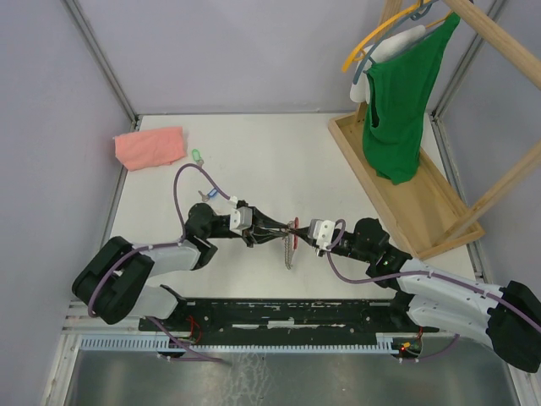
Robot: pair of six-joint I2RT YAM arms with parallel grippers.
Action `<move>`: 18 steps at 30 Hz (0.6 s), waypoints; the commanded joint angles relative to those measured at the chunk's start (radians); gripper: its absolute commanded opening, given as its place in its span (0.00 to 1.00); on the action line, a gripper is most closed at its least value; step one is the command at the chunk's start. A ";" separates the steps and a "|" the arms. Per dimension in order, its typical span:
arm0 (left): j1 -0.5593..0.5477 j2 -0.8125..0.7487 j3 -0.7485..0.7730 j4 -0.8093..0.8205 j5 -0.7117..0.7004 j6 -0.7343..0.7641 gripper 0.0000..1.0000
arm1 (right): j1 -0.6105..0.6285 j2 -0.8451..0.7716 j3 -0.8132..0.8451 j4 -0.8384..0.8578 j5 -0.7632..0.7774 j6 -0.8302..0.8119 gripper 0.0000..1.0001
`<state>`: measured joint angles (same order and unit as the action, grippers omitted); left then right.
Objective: Put the keys on the keyring
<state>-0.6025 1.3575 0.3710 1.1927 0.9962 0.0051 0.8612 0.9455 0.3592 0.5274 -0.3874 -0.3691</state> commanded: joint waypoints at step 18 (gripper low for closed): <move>0.025 0.098 -0.073 0.310 -0.076 -0.247 0.31 | -0.008 -0.016 0.041 0.206 -0.026 0.026 0.01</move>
<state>-0.5922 1.4227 0.3267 1.3861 0.9340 -0.1413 0.8551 0.9466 0.3592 0.5419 -0.3897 -0.3592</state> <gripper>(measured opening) 0.305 0.012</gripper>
